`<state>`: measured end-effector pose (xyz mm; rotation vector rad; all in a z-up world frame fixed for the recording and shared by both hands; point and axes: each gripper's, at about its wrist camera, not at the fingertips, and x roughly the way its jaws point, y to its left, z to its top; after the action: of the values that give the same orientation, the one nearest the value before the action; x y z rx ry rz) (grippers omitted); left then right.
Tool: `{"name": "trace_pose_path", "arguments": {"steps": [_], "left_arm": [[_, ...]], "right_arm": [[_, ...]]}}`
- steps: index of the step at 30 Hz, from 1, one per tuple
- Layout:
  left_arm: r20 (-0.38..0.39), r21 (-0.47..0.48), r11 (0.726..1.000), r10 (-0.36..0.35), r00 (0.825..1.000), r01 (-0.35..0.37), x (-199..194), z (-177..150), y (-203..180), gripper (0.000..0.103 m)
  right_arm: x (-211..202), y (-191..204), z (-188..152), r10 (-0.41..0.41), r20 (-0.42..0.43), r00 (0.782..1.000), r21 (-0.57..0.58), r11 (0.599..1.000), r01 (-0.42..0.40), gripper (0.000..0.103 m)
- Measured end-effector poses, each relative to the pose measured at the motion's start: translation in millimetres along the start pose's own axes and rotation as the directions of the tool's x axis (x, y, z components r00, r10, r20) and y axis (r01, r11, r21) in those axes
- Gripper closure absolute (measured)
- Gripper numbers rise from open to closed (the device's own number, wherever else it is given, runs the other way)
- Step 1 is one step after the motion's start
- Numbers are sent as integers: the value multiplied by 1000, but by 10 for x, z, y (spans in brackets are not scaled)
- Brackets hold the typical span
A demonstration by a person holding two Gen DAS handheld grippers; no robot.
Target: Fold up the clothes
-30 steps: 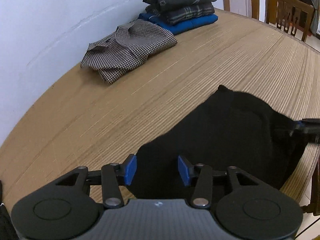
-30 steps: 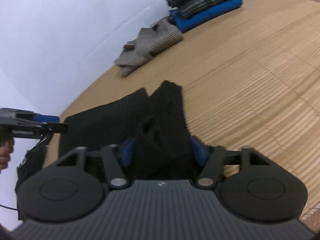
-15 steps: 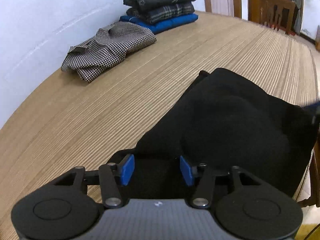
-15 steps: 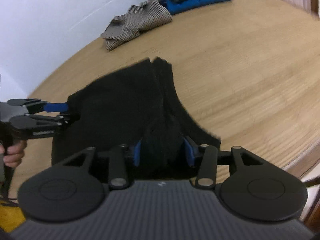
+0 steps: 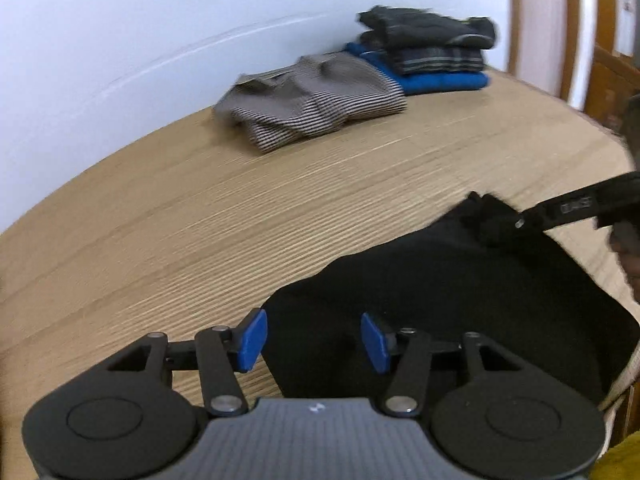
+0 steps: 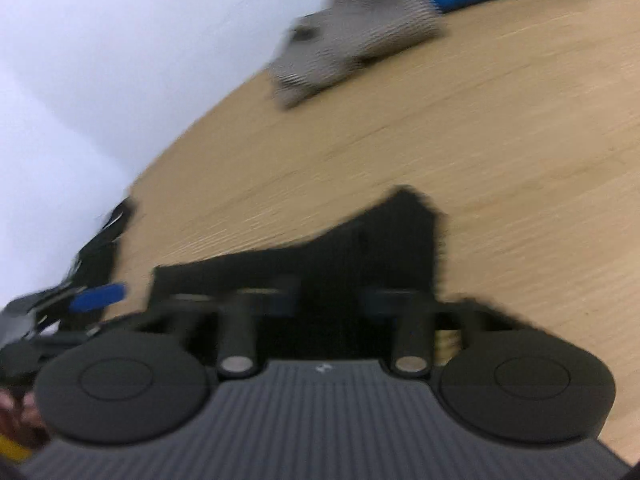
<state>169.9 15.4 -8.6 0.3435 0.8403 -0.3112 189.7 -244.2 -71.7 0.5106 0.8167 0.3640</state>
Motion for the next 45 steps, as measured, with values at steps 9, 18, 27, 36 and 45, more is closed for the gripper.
{"name": "trace_pose_path", "arguments": {"steps": [9,18,27,36,45], "left_arm": [[-58,5,999,44,997,-43,372,130,-395,42],[-10,196,978,-63,998,64,198,409,-479,41],[-115,412,844,-325,939,343,767,931,-872,39],[-97,578,755,-314,944,310,861,806,-1181,39],[-71,609,726,-350,934,319,818,713,-1104,39]], "right_arm": [[-20,-321,166,-6,2,1000,-60,998,6,86],[-299,-353,-80,-104,69,992,-13,994,105,45],[-1229,-531,-889,-248,126,961,392,902,181,36],[-1333,-22,-1668,-361,93,928,544,799,256,36],[-1200,278,-1862,-413,99,905,608,746,274,36]]}}
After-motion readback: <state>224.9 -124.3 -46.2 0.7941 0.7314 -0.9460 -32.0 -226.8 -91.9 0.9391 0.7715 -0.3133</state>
